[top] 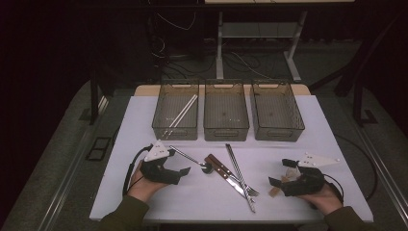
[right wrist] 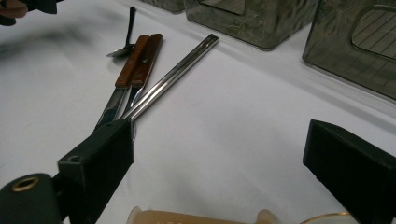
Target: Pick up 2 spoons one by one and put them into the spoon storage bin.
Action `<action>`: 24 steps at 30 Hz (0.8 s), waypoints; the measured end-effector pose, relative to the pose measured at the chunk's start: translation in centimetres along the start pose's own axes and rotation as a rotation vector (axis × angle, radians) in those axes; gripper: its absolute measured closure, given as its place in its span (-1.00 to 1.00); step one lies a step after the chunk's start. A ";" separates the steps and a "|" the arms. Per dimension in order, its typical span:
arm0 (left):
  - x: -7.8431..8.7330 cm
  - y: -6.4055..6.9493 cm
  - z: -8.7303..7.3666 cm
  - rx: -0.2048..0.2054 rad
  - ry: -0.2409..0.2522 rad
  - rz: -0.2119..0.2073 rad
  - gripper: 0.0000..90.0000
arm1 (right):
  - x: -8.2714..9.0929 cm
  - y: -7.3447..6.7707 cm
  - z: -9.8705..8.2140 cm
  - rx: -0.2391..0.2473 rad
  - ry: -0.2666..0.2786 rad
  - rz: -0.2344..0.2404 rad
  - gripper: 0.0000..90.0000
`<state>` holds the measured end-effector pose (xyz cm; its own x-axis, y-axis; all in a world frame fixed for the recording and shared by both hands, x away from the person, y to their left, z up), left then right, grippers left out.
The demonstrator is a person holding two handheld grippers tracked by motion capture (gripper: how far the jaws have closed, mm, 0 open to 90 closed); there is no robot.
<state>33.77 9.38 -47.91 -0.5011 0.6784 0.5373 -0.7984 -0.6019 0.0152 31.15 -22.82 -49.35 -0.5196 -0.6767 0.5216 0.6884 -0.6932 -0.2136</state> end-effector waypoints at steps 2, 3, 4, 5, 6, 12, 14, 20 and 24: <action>0.0 0.3 -0.4 -0.001 0.003 -0.005 -0.79 | 0.0 0.0 0.0 0.001 -0.004 0.000 -0.81; 0.0 0.4 -0.6 -0.009 0.001 -0.006 -0.82 | 0.1 0.0 0.0 0.000 -0.007 0.000 -0.80; 0.1 0.5 -0.7 -0.013 -0.001 0.000 -0.84 | 0.1 0.0 0.0 -0.001 -0.014 0.001 -0.80; 0.1 0.5 -0.8 -0.019 -0.003 0.001 -0.87 | 0.1 0.0 -0.1 -0.005 -0.021 0.004 -0.80; 0.1 0.6 -0.9 -0.018 0.002 0.000 -0.92 | 0.1 0.0 -0.1 -0.007 -0.029 0.005 -0.80; -0.3 0.8 -1.4 -0.001 -0.016 0.003 -1.00 | 0.3 -0.7 0.1 -0.020 -0.063 0.047 -0.67; -0.3 1.1 -1.4 -0.006 -0.018 0.003 -1.00 | 0.3 -0.9 0.2 -0.019 -0.071 0.053 -0.66; -0.2 1.7 -1.8 -0.001 -0.036 -0.006 -1.00 | -0.1 -1.4 0.5 -0.022 -0.089 0.062 -0.50; -0.1 1.6 -1.8 0.004 -0.036 -0.005 -1.00 | -0.6 -1.7 0.8 -0.019 -0.094 0.063 -0.39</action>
<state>31.89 9.11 -49.48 -0.4842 0.6659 0.5675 -0.7999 -0.5997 0.0212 30.72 -21.04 -48.64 -0.4252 -0.6934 0.5817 0.7079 -0.6553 -0.2636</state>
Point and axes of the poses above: each handheld gripper's, and its own axes: x roughly backward along the jaws, z roughly out of its top, y roughly to its right, the point moved 10 cm from there along -x, roughly forward along the jaws, and after that the axes turned 3 degrees about -x, right-handed, at the moved point
